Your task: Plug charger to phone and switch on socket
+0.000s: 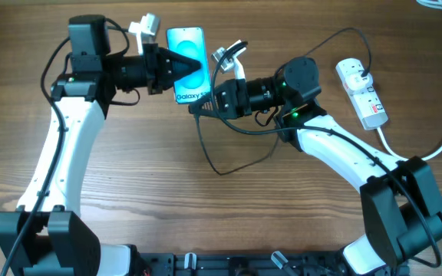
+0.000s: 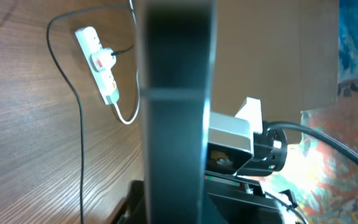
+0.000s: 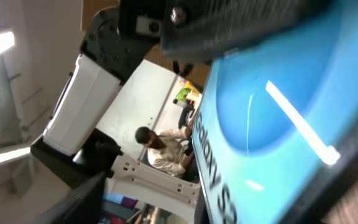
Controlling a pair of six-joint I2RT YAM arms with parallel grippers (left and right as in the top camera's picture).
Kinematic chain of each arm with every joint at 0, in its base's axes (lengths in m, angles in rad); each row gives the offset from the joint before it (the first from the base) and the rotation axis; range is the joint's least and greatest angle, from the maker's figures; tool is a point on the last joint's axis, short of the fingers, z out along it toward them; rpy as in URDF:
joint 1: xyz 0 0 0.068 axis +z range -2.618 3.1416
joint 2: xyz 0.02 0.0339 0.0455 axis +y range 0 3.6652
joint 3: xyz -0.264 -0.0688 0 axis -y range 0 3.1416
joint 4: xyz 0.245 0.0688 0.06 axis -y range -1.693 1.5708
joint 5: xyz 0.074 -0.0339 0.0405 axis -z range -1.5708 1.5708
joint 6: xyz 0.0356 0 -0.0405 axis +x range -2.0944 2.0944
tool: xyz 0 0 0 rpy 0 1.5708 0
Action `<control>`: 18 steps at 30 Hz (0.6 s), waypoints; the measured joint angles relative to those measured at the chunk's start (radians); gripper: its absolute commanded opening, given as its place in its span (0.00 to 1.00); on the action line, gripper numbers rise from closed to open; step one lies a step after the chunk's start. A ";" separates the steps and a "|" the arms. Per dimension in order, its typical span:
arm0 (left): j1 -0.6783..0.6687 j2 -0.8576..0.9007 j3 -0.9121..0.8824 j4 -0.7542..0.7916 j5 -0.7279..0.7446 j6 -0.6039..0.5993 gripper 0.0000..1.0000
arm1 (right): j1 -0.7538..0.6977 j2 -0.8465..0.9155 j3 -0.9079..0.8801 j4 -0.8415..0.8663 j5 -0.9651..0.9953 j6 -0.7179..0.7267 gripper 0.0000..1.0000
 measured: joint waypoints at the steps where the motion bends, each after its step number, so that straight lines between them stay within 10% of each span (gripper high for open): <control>1: 0.008 0.000 0.000 0.001 0.000 -0.012 0.04 | 0.000 0.000 0.000 0.001 -0.004 -0.003 0.49; 10: 0.011 0.000 0.000 0.027 0.001 -0.050 0.04 | 0.010 0.000 0.000 -0.007 -0.014 -0.002 0.37; 15: 0.011 0.000 0.000 0.027 0.001 -0.051 0.04 | 0.010 0.000 0.000 -0.082 -0.009 -0.033 0.05; 18: 0.013 0.000 0.000 0.038 0.021 -0.050 0.04 | 0.011 0.001 -0.002 -0.089 0.005 -0.035 0.04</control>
